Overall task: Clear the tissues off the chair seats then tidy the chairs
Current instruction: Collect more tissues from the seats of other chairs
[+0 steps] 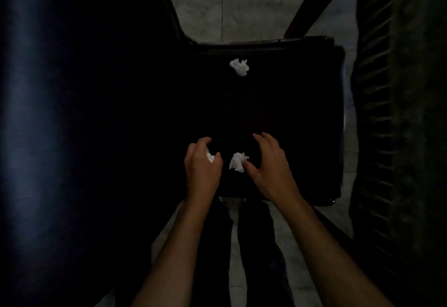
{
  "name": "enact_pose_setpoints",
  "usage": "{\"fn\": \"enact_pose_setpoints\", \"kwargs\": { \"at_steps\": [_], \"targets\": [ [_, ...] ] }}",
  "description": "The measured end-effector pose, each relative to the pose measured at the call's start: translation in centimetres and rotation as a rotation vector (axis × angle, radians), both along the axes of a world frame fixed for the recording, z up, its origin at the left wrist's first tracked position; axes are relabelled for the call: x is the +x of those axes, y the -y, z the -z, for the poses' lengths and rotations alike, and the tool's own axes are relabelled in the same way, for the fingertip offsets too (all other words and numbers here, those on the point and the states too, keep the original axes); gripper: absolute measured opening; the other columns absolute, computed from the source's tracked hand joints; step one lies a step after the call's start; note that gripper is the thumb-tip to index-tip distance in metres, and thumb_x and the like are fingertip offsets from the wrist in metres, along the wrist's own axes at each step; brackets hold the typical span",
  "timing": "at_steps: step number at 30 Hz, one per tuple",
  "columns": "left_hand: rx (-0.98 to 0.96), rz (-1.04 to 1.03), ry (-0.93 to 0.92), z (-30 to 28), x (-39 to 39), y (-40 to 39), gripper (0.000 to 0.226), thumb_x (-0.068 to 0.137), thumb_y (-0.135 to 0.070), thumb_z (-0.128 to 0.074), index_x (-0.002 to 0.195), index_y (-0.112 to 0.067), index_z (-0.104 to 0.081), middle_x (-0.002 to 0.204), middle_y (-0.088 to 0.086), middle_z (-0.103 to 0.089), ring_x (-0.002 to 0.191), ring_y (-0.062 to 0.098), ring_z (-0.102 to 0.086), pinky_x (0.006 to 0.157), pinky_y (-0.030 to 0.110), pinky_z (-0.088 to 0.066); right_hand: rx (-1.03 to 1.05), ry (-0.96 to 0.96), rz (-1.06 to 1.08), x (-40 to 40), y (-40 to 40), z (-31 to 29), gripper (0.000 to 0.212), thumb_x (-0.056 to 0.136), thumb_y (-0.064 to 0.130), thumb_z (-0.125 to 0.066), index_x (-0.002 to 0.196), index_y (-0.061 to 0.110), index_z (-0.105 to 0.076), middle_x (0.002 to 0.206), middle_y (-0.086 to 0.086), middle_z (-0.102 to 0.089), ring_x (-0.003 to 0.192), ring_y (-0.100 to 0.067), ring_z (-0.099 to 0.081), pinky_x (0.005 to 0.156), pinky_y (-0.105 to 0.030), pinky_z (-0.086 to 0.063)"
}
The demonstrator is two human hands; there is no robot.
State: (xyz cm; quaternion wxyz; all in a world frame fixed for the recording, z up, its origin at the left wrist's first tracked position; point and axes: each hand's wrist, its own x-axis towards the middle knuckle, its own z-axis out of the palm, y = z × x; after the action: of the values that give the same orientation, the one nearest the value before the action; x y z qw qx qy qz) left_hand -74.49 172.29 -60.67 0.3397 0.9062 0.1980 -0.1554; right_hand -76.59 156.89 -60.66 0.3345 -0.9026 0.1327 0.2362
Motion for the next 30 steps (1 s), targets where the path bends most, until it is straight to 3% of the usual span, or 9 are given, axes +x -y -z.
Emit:
{"fn": "enact_pose_setpoints", "kwargs": {
  "at_steps": [5,8,11,15,18,19,21,26,30],
  "targets": [
    [-0.183,-0.208,-0.037,3.1,-1.3,-0.4,0.033,0.084,-0.014,-0.07,0.116,-0.012,-0.062,0.102,0.001,-0.062,0.088,0.013,-0.059,0.064,0.005,-0.042,0.076,0.001,-0.098,-1.4,-1.0,3.3,0.069,0.086,0.026,-0.071,0.146,0.026,-0.037,0.153,0.0,-0.027,0.128,-0.023,-0.048,0.1,-0.039,-0.048],
    [-0.408,-0.444,-0.063,3.8,-1.8,-0.3,0.028,0.088,-0.012,-0.068,0.114,-0.013,-0.061,0.097,0.0,-0.064,0.087,0.015,-0.065,0.069,0.022,-0.056,0.049,0.021,-0.148,-1.6,-1.6,4.3,0.061,0.086,0.022,-0.07,0.142,0.027,-0.045,0.139,-0.003,-0.037,0.117,-0.024,-0.055,0.09,-0.041,-0.053],
    [-0.629,-0.721,-0.096,4.2,-1.9,-0.3,0.021,0.091,-0.009,-0.064,0.111,-0.014,-0.061,0.1,0.007,-0.065,0.084,0.017,-0.067,0.062,0.02,-0.055,0.005,0.063,-0.197,-1.4,-1.8,4.6,0.046,0.087,0.014,-0.065,0.132,0.018,-0.054,0.125,-0.006,-0.042,0.1,-0.025,-0.058,0.079,-0.04,-0.054],
    [-1.045,-1.017,-0.105,4.3,-1.5,-0.8,0.021,0.095,-0.009,-0.055,0.117,-0.006,-0.056,0.101,0.011,-0.065,0.086,0.017,-0.067,0.068,0.024,-0.056,0.035,0.078,-0.178,-1.0,-1.7,5.9,0.027,0.085,0.006,-0.061,0.11,0.017,-0.06,0.107,-0.008,-0.046,0.087,-0.029,-0.057,0.072,-0.04,-0.054],
    [-1.291,-1.21,-0.122,4.2,-1.1,-1.0,0.028,0.097,-0.01,-0.051,0.123,-0.001,-0.053,0.11,0.015,-0.061,0.097,0.024,-0.064,0.076,0.029,-0.058,0.055,0.036,-0.086,-0.2,-1.3,6.4,0.017,0.086,0.009,-0.066,0.102,0.014,-0.063,0.098,0.0,-0.045,0.081,-0.017,-0.052,0.068,-0.008,-0.04],
    [-1.347,-1.252,-0.12,4.1,-0.9,-1.0,0.028,0.098,-0.009,-0.05,0.124,0.0,-0.052,0.114,0.017,-0.059,0.101,0.026,-0.062,0.079,0.031,-0.059,0.076,0.019,-0.032,0.0,-1.1,6.4,0.014,0.086,0.011,-0.068,0.1,0.012,-0.064,0.096,0.001,-0.045,0.08,-0.013,-0.05,0.064,-0.004,-0.035],
    [-1.415,-1.3,-0.115,3.9,-0.7,-0.7,0.026,0.098,-0.008,-0.047,0.122,-0.001,-0.053,0.118,0.018,-0.057,0.105,0.03,-0.06,0.083,0.034,-0.058,0.132,0.016,0.097,0.6,-1.1,5.8,0.01,0.087,0.018,-0.068,0.095,0.013,-0.066,0.094,0.0,-0.051,0.08,-0.013,-0.055,0.064,-0.006,-0.037],
    [-1.523,-1.332,-0.092,2.7,0.2,0.2,0.015,0.087,-0.014,-0.057,0.098,-0.004,-0.06,0.101,0.014,-0.062,0.099,0.025,-0.06,0.086,0.034,-0.056,0.412,-0.016,0.349,0.8,-2.1,3.3,0.012,0.089,0.027,-0.066,0.096,0.018,-0.068,0.093,0.002,-0.07,0.086,-0.011,-0.067,0.077,-0.039,-0.056],
    [-1.471,-1.242,-0.154,2.2,0.7,1.3,0.016,0.096,-0.021,-0.051,0.1,-0.01,-0.061,0.095,0.008,-0.064,0.094,0.021,-0.063,0.094,0.034,-0.05,0.6,-0.048,0.356,0.8,-3.6,1.0,0.014,0.089,0.018,-0.067,0.103,0.017,-0.067,0.096,0.005,-0.071,0.09,-0.006,-0.067,0.081,-0.033,-0.057]
  ]
}}
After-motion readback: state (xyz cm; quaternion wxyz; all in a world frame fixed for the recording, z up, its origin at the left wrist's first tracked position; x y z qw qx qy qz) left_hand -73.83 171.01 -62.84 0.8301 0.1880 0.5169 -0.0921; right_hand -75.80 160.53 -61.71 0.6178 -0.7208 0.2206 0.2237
